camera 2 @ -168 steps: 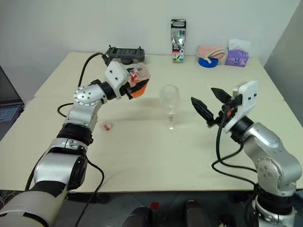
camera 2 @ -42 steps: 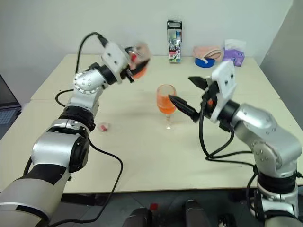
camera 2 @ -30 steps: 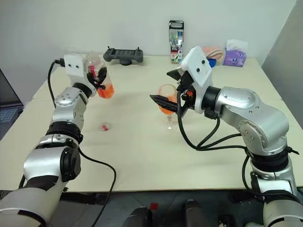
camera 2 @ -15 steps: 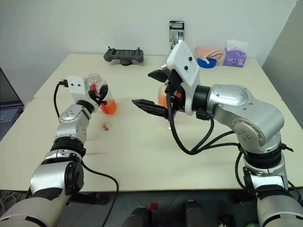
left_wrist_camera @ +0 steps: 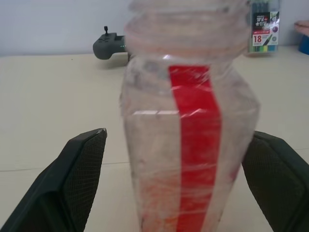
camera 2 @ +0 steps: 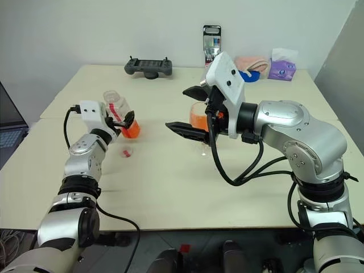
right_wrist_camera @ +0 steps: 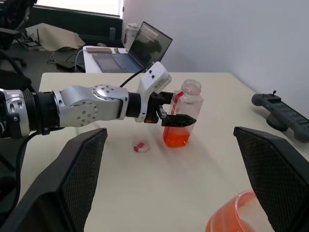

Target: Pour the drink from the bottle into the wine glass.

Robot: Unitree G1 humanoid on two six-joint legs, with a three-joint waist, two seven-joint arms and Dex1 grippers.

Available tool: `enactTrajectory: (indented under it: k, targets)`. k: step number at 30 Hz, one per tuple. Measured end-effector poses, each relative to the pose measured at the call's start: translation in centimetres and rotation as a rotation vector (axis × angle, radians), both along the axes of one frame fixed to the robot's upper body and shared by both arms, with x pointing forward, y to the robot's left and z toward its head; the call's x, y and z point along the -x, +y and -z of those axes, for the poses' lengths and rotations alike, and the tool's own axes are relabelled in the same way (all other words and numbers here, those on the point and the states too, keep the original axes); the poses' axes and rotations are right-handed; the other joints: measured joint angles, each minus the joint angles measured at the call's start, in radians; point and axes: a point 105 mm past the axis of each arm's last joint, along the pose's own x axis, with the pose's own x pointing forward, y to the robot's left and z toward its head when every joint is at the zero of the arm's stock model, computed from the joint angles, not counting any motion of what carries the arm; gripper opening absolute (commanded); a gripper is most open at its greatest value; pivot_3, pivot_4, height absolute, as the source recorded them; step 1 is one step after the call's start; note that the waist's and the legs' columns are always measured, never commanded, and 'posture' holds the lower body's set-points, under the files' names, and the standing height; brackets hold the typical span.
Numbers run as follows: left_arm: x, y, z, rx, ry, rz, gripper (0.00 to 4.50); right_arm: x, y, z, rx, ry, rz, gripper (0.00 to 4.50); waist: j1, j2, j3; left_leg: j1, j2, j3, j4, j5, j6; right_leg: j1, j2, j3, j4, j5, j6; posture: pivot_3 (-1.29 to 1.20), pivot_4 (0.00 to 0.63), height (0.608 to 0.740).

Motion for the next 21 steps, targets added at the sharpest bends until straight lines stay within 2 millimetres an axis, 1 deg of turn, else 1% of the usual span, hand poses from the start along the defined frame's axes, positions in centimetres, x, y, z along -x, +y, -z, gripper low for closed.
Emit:
enactTrajectory:
  k: [5, 8, 11, 12, 13, 14, 15, 17, 18, 20, 21]
  targets:
    - [1.4, 0.3, 0.8, -0.021, 0.035, 0.015, 4.47, -0.8, -1.0, 0.6, 0.014, 0.004, 0.034, 4.5, 0.0, 0.0, 0.0, 0.0, 0.0, 0.0, 0.0, 0.0, 0.0, 0.0, 0.0, 0.0, 0.0, 0.0, 0.0, 0.0, 0.15, 0.74]
    - [2.9, 0.6, 0.5, -0.046, 0.042, 0.028, 4.47, -1.6, -1.8, 0.8, 0.012, 0.018, 0.059, 4.5, -0.001, 0.0, 0.0, 0.0, 0.001, 0.0, -0.001, 0.0, 0.0, 0.0, 0.0, 0.0, 0.0, 0.0, 0.0, 0.0, 0.15, 0.74]
    - [5.1, 1.2, -1.0, -0.075, 0.036, 0.056, 4.47, -2.2, -2.9, 0.3, -0.004, 0.019, 0.096, 4.5, -0.002, 0.0, 0.0, 0.0, 0.001, 0.0, -0.001, 0.0, 0.0, 0.0, 0.0, 0.001, -0.001, 0.0, 0.0, 0.0, 0.15, 0.74]
    - [6.0, 1.5, -1.8, -0.098, 0.029, 0.073, 4.47, -2.3, -3.4, 0.1, -0.004, 0.016, 0.105, 4.5, -0.002, 0.0, 0.0, 0.0, 0.001, 0.0, -0.002, 0.0, 0.0, 0.0, 0.0, 0.001, -0.002, 0.0, 0.0, 0.0, 0.15, 0.74]
    - [7.2, 1.4, -3.1, -0.117, 0.016, 0.111, 4.47, -2.3, -4.2, -0.1, -0.008, 0.011, 0.114, 4.5, -0.001, 0.0, 0.0, 0.0, 0.001, 0.0, -0.003, 0.0, 0.0, 0.0, 0.0, 0.0, -0.003, 0.0, 0.0, 0.0, 0.15, 0.74]
    - [8.0, 0.9, -4.5, -0.123, -0.004, 0.155, 4.47, -2.3, -5.0, -0.5, -0.017, 0.004, 0.125, 4.5, 0.0, 0.0, 0.0, 0.0, 0.001, 0.0, -0.003, 0.0, 0.0, 0.0, 0.0, 0.0, -0.003, 0.0, 0.0, 0.0, 0.15, 0.74]
    - [9.1, 0.0, -6.5, -0.108, -0.042, 0.225, 4.47, -2.2, -5.8, -0.8, -0.041, 0.008, 0.13, 4.5, 0.005, 0.0, 0.0, 0.0, 0.001, -0.001, -0.002, 0.0, 0.0, 0.001, 0.0, -0.001, -0.004, 0.0, 0.0, 0.0, 0.15, 0.74]
    - [11.1, -2.5, -9.5, -0.097, -0.09, 0.383, 4.47, -2.1, -6.7, -1.1, -0.065, 0.018, 0.121, 4.5, 0.01, 0.0, 0.0, 0.0, 0.0, -0.001, -0.002, 0.0, 0.0, 0.003, 0.0, -0.001, -0.008, -0.001, 0.0, 0.0, 0.15, 0.74]
    - [12.1, -4.2, -10.5, -0.116, -0.088, 0.489, 4.47, -1.9, -7.1, -1.0, -0.069, 0.024, 0.11, 4.5, 0.01, 0.0, 0.0, 0.0, 0.001, -0.001, -0.002, 0.0, 0.0, 0.005, 0.0, -0.002, -0.011, -0.003, 0.004, 0.0, 0.15, 0.74]
    - [13.9, -6.5, -11.5, -0.154, -0.063, 0.648, 4.47, -1.7, -7.7, -0.2, -0.053, 0.047, 0.097, 4.5, 0.007, 0.0, 0.0, 0.002, 0.0, 0.003, -0.003, 0.0, 0.0, 0.006, 0.0, 0.002, -0.012, -0.003, 0.005, 0.0, 0.15, 0.74]
    - [14.3, -7.1, -11.7, -0.167, -0.044, 0.7, 4.47, -1.8, -7.9, 0.3, -0.053, 0.067, 0.096, 4.5, 0.004, 0.0, 0.0, 0.003, 0.0, 0.004, -0.003, 0.0, 0.0, 0.006, 0.0, 0.003, -0.012, -0.003, 0.005, 0.0, 0.15, 0.74]
